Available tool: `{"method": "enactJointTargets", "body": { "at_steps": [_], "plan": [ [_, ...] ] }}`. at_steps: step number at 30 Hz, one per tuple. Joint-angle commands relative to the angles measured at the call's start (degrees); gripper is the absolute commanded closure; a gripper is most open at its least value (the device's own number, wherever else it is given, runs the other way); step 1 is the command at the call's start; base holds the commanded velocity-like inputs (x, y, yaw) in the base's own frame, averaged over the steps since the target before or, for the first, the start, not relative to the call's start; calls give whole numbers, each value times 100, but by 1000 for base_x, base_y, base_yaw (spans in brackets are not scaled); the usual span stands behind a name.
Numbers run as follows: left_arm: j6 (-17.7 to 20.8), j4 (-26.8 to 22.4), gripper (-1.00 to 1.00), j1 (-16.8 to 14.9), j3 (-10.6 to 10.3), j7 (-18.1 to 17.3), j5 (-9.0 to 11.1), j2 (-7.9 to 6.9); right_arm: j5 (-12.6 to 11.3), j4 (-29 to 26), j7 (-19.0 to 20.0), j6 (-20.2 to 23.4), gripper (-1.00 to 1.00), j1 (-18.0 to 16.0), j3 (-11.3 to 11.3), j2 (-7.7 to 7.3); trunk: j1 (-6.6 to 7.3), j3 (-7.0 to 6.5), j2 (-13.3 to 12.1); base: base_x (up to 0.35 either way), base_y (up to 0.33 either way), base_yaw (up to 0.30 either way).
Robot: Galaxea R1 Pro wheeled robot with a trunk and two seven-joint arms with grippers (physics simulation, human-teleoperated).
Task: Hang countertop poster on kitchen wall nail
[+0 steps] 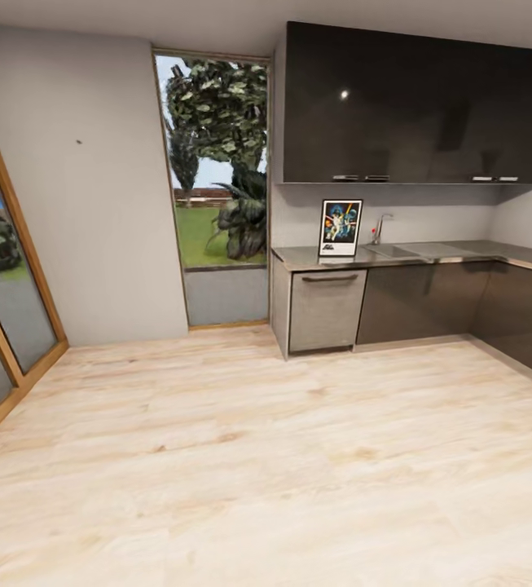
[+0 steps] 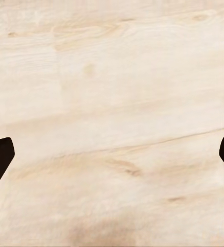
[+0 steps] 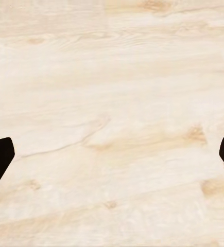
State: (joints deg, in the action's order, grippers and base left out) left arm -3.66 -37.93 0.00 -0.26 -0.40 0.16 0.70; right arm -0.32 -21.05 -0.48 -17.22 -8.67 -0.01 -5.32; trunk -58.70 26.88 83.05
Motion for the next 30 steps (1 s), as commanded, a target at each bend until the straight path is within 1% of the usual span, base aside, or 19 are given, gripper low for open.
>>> {"method": "enactJointTargets", "body": {
  "at_steps": [1, 21, 30],
  "plan": [
    [-11, -4, -100, 0, -1, -4, 2, 0, -3, 4, -5, -18, -100, -3, 1, 1, -3, 5, 3, 314, -155, 0],
    [-12, -13, -100, 0, -1, -4, 2, 0, -3, 4, -5, -18, -100, -3, 1, 1, -3, 5, 3, 314, -160, 0],
    [-12, -13, -100, 0, -1, -4, 2, 0, 4, 4, -5, -18, -100, -3, 1, -1, -3, 5, 3, 300, -192, 0]
  ]
}}
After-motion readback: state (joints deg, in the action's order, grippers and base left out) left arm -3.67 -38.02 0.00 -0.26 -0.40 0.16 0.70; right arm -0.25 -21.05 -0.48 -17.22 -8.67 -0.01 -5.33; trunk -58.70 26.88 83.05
